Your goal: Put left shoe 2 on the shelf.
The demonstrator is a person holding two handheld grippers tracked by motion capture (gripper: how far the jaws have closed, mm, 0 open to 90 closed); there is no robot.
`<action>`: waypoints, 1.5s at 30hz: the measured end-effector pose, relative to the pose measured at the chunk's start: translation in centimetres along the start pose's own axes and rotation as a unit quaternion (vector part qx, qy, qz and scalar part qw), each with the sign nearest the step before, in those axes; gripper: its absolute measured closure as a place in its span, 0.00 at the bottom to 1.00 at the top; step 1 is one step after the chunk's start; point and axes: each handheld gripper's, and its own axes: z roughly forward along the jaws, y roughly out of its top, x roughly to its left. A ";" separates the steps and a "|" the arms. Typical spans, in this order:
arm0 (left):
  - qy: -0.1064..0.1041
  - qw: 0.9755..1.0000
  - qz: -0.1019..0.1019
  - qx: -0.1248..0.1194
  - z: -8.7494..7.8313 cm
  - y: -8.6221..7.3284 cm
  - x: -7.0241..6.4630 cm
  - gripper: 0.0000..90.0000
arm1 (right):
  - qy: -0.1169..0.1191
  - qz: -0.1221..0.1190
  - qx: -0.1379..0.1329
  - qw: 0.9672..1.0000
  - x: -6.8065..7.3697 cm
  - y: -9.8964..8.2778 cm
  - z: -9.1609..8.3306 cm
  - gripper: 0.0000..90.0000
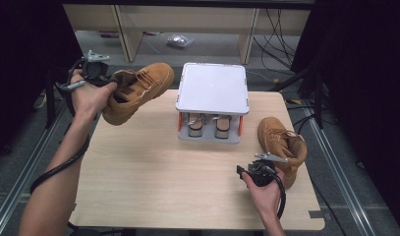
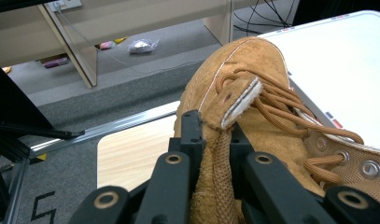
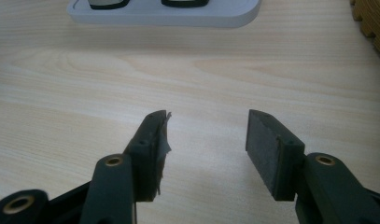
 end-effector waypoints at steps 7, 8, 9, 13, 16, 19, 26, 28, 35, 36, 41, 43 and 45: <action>-0.003 1.000 -0.005 -0.009 -0.1 1.0 -0.3 0.92 | 0.002 0.006 0.001 1.000 0.0 0.0 -0.1 0.55; -0.001 1.000 -0.005 -0.009 -0.1 1.2 -0.4 0.92 | 0.000 0.006 0.002 1.000 0.0 0.0 -0.1 0.55; -0.002 1.000 -0.004 -0.009 -0.1 1.3 -0.4 0.92 | 0.002 0.004 0.001 1.000 0.0 0.0 -0.1 0.55; -0.006 1.000 -0.004 -0.014 -0.1 1.9 -0.7 0.92 | 0.005 0.001 0.001 1.000 0.0 0.0 -0.1 0.55; -0.004 1.000 0.000 -0.018 -0.1 2.3 -0.9 0.92 | -0.007 0.013 0.005 1.000 0.2 0.0 -0.2 0.55; -0.005 1.000 -0.003 -0.020 0.1 2.7 -1.2 0.92 | -0.005 0.016 0.003 1.000 0.2 0.0 -0.2 0.55; -0.014 1.000 -0.003 -0.019 0.6 3.5 -2.1 0.92 | 0.000 0.014 0.002 1.000 0.2 0.0 -0.1 0.55; -0.017 1.000 -0.004 -0.018 0.8 3.8 -2.4 0.92 | -0.004 0.014 0.006 1.000 0.2 0.0 -0.2 0.55; -0.028 0.999 -0.012 -0.019 1.2 4.8 -3.4 0.92 | -0.009 0.013 0.002 1.000 0.1 0.0 -0.2 0.55; -0.030 0.999 -0.008 -0.017 1.2 5.0 -3.5 0.92 | -0.009 0.028 0.013 0.999 0.3 0.0 -0.3 0.55; -0.033 0.999 -0.013 -0.019 1.6 5.6 -4.4 0.92 | -0.010 0.009 0.003 1.000 0.0 0.1 -0.4 0.55; -0.037 0.999 -0.012 -0.019 1.7 5.9 -4.6 0.92 | -0.010 0.010 0.002 1.000 0.0 0.1 -0.4 0.55; -0.039 0.999 -0.011 -0.019 1.9 6.1 -4.9 0.92 | 0.000 0.030 0.003 1.000 0.3 0.1 -0.4 0.55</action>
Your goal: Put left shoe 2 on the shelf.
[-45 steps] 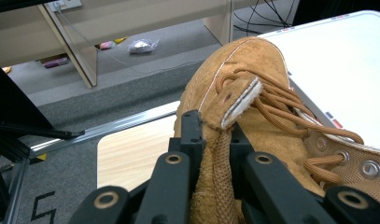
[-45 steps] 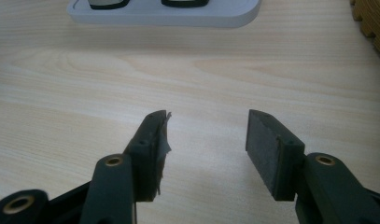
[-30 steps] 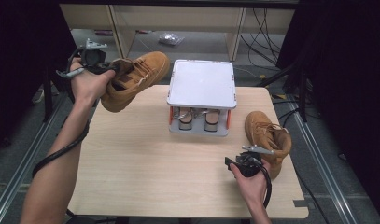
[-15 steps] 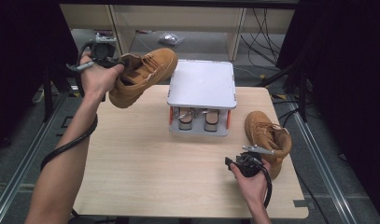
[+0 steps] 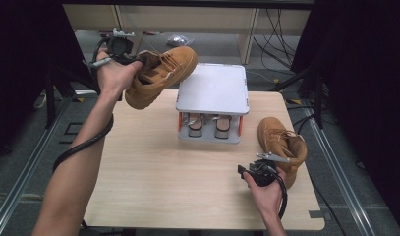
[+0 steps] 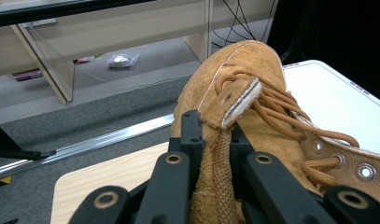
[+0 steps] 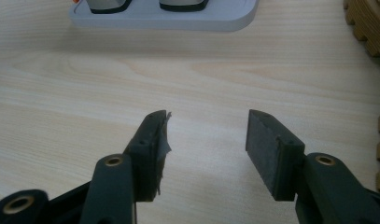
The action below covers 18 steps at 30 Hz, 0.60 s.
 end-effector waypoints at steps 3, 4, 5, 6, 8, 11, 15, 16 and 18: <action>-0.003 1.000 0.003 0.005 0.3 0.4 -0.3 0.92 | 0.000 -0.006 -0.001 1.000 -0.1 0.0 0.0 0.55; -0.004 1.000 0.000 0.003 0.4 0.5 -0.5 0.92 | -0.004 -0.021 -0.002 1.000 -0.3 0.1 -0.1 0.55; -0.004 1.000 0.001 0.003 0.5 0.6 -0.6 0.92 | -0.004 -0.021 -0.002 1.000 -0.3 0.1 -0.1 0.55; -0.006 1.000 0.004 0.005 0.6 0.7 -0.7 0.92 | -0.009 -0.019 -0.002 1.000 -0.3 0.1 0.0 0.55; -0.007 1.000 -0.001 0.005 0.9 0.9 -0.9 0.92 | -0.003 -0.019 -0.002 1.000 -0.3 0.1 -0.1 0.55; -0.010 1.000 -0.004 0.007 1.3 1.3 -1.2 0.92 | -0.012 -0.021 -0.007 1.000 -0.3 0.1 0.0 0.55; -0.010 1.000 0.010 0.015 1.7 1.6 -1.6 0.92 | -0.010 -0.017 -0.003 1.000 -0.3 0.1 -0.1 0.55; -0.013 1.000 0.010 0.017 1.8 1.6 -1.7 0.92 | -0.015 -0.012 0.003 1.000 -0.2 0.1 0.0 0.55; -0.016 1.000 0.009 0.019 2.1 1.7 -1.9 0.92 | -0.006 0.003 0.002 1.000 -0.1 0.1 -0.1 0.55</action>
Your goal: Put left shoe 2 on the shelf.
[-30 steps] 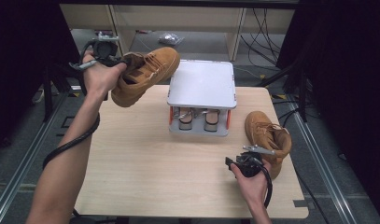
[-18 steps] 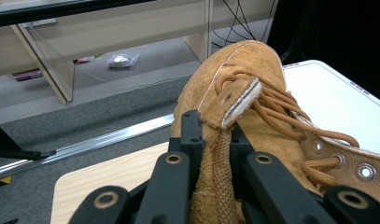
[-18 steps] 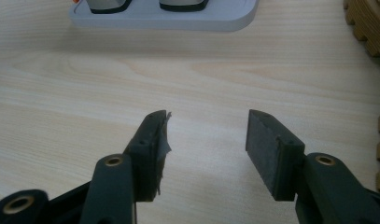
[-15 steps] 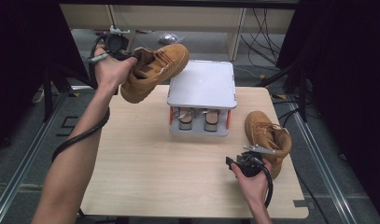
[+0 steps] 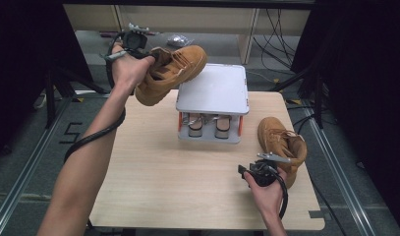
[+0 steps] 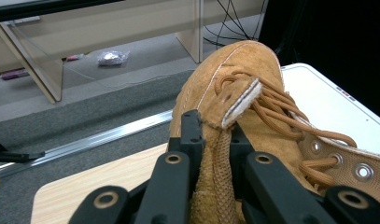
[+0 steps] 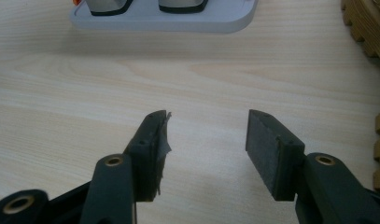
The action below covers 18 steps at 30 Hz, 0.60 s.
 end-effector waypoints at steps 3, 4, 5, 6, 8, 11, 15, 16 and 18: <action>-0.003 1.000 0.001 0.004 0.3 0.3 -0.5 0.92 | 0.004 -0.001 -0.007 1.000 -0.1 0.0 0.0 0.55; -0.004 1.000 0.001 0.003 0.4 0.3 -0.6 0.92 | 0.005 -0.003 -0.006 1.000 -0.1 0.0 0.0 0.55; -0.006 1.000 0.002 0.004 0.5 0.5 -0.8 0.92 | 0.001 -0.002 -0.005 1.000 -0.1 0.0 0.1 0.55; -0.007 1.000 0.003 0.004 0.5 0.7 -1.0 0.92 | 0.001 0.004 -0.001 1.000 0.0 0.0 0.1 0.55; -0.008 1.000 0.003 0.004 0.7 0.9 -1.3 0.92 | 0.007 0.001 0.001 1.000 0.0 -0.1 0.0 0.55; -0.010 1.000 0.005 0.005 1.0 1.2 -1.9 0.92 | 0.007 -0.006 -0.003 1.000 -0.2 -0.1 0.0 0.55; -0.017 1.000 0.008 0.009 1.6 1.5 -2.8 0.92 | 0.003 -0.007 -0.007 1.000 -0.3 -0.1 0.1 0.55; -0.018 1.000 0.007 0.009 1.7 1.5 -3.0 0.92 | 0.002 -0.015 -0.008 1.000 -0.4 -0.1 0.1 0.55; -0.022 1.000 0.008 0.014 2.0 1.6 -3.3 0.92 | 0.003 -0.014 -0.010 1.000 -0.4 -0.1 0.1 0.55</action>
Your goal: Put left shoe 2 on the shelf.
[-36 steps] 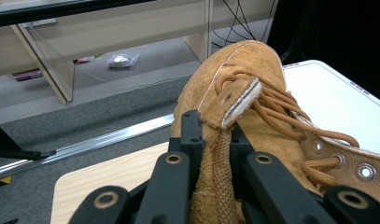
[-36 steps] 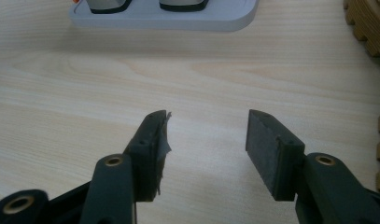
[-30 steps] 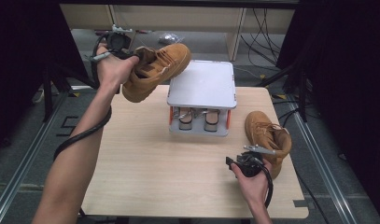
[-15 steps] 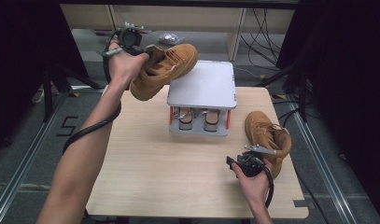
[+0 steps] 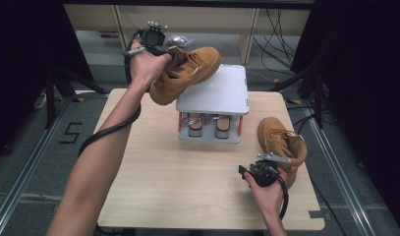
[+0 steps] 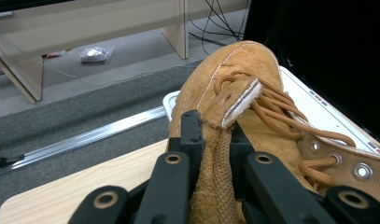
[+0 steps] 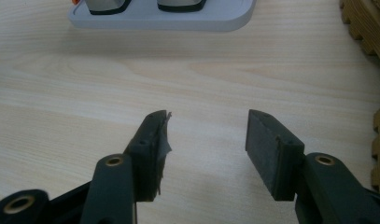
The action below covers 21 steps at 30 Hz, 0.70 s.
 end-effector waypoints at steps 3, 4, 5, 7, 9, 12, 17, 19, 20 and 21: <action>-0.003 1.000 0.001 0.004 0.3 0.2 -0.4 0.92 | -0.002 0.005 0.010 1.000 0.0 0.0 -0.1 0.55; -0.003 1.000 0.002 0.004 0.4 0.2 -0.6 0.92 | -0.003 0.013 0.015 1.000 0.2 -0.1 -0.2 0.55; -0.005 1.000 0.001 0.005 0.5 0.3 -0.7 0.92 | 0.000 0.012 0.009 1.000 0.2 -0.1 -0.1 0.55; -0.007 1.000 -0.002 0.006 0.7 0.4 -0.8 0.92 | 0.000 0.011 0.011 1.000 0.2 -0.1 0.0 0.55; -0.008 1.000 -0.005 0.008 0.9 0.5 -1.0 0.92 | 0.000 0.015 0.010 1.000 0.2 -0.1 0.0 0.55; -0.012 1.000 -0.011 0.007 1.2 0.5 -1.3 0.92 | 0.003 0.001 0.006 1.000 0.0 -0.1 0.0 0.55; -0.016 1.000 -0.003 0.017 1.6 0.6 -1.6 0.92 | -0.001 0.008 0.008 1.000 0.1 -0.2 0.1 0.55; -0.016 1.000 -0.002 0.019 1.9 0.5 -1.9 0.92 | -0.002 0.009 0.007 1.000 0.2 -0.2 0.2 0.55; -0.016 1.000 -0.003 0.020 2.0 0.5 -1.9 0.92 | -0.001 0.008 0.007 1.000 0.1 -0.2 0.2 0.55; -0.016 1.000 -0.004 0.023 2.2 0.4 -2.0 0.92 | 0.003 0.006 0.006 1.000 0.1 -0.2 0.1 0.55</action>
